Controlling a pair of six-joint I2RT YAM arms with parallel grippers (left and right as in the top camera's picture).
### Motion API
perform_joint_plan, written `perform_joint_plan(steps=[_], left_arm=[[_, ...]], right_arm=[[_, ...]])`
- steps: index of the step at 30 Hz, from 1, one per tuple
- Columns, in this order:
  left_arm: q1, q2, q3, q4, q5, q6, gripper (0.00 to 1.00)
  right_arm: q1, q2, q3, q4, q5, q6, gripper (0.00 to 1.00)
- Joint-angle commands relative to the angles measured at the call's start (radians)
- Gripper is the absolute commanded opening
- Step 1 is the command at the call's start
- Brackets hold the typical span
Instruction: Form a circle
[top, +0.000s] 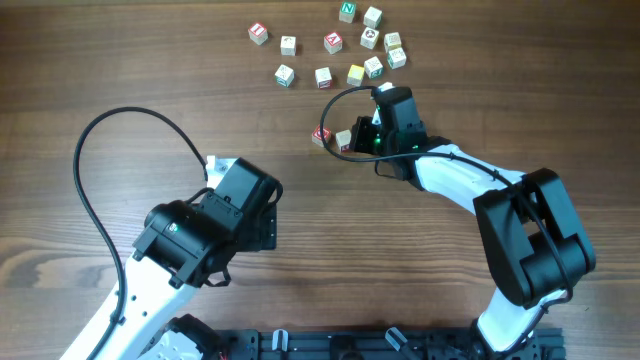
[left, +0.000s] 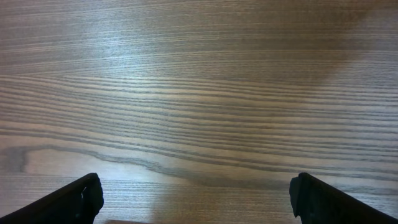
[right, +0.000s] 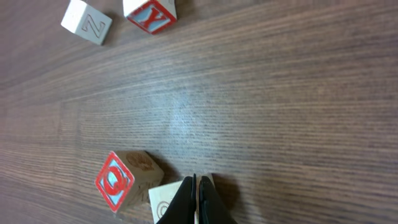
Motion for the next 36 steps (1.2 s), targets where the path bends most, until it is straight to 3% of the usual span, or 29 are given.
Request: perform_joint_plan(steps=[1,36], left_arm=[[0.005,-0.007,-0.004,0.000,-0.013,-0.002,1.00],[0.005,-0.007,-0.005,0.000,-0.013,-0.002,1.00]], right_arm=[[0.004,0.014,-0.012,0.015,0.012,-0.020,0.04],[0.004,0.042,-0.012,-0.009,0.018,0.008,0.04]])
